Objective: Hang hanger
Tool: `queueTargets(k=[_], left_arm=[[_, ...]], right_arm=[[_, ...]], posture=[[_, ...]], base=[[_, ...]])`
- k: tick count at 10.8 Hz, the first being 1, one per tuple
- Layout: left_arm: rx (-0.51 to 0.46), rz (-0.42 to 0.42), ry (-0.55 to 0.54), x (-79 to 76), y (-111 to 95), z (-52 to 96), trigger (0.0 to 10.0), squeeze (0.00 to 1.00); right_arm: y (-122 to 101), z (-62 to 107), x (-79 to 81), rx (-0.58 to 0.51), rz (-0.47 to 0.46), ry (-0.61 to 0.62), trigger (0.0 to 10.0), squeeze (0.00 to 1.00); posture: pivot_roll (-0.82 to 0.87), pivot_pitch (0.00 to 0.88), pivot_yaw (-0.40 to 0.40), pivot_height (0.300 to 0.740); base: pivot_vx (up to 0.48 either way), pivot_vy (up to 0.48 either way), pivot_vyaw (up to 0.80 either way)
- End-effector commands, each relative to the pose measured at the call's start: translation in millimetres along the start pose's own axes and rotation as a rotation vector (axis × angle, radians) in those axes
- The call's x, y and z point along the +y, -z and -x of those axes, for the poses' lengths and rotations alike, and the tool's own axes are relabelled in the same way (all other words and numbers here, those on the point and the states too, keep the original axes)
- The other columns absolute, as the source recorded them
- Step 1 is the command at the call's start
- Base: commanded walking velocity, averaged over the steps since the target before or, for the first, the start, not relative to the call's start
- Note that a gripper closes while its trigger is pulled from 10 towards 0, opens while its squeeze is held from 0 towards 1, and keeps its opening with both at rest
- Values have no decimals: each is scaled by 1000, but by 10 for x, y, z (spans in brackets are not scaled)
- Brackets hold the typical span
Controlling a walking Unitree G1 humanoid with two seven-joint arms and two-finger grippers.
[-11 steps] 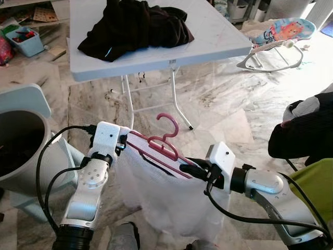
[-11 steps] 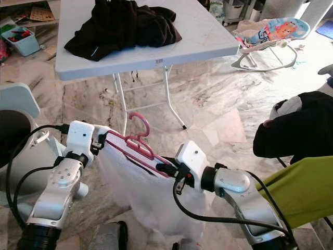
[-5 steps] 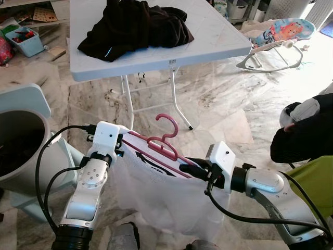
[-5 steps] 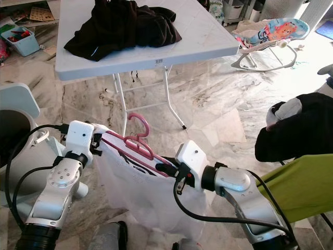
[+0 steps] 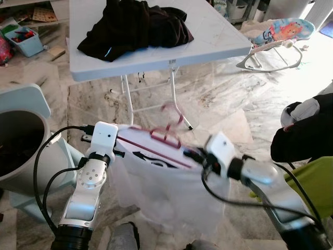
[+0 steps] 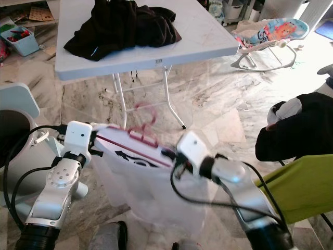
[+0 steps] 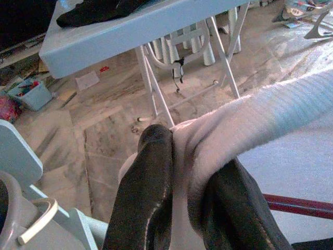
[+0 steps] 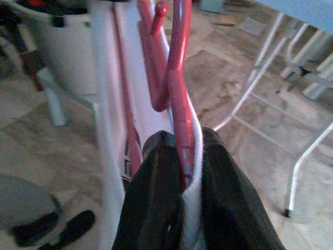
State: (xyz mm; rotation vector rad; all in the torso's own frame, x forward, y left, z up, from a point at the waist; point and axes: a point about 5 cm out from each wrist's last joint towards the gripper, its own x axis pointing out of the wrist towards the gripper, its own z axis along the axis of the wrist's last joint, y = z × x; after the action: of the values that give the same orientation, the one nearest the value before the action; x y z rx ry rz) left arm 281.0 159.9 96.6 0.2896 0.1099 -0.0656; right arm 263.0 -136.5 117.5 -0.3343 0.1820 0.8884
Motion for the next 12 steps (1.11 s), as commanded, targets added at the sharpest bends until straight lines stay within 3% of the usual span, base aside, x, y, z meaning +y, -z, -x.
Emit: queueTargets(k=[1,3,6,7,8,10,12], left_arm=[[-13,11,7,-25,-26,-1,0,0],[-11,11,0,14,-26,-13,0,0],[14,2,9,-1,18,-27,0,0],[44,11,40,-19,47,-40,7216,0],[57,27,52,-14,60,-64,10000,1000],[71,41,87,-21,51,-127,10000,1000],[53,-14,119,-41,-18,-228,10000,1000]], right_arm=[[-35,31,-170,-6,3,121,10000,0],[19,27,-244,20,32,180,10000,0],[-199,12,-147,-142,-32,92,10000,0],[-307,18,-81,-224,-104,49,10000,0],[-380,20,-51,-267,-142,25,10000,0],[-538,22,3,-336,-191,-19,10000,0],[-650,34,62,-366,-213,-70,10000,0]], posture=[[-9,85,-32,740],[-8,84,-33,740],[-10,82,-33,740],[-10,82,-33,740],[-10,80,-33,740],[-10,78,-33,740],[-11,77,-34,740]], base=[[0,0,0],[0,0,0],[0,0,0],[0,0,0],[0,0,0],[0,0,0],[0,0,0]])
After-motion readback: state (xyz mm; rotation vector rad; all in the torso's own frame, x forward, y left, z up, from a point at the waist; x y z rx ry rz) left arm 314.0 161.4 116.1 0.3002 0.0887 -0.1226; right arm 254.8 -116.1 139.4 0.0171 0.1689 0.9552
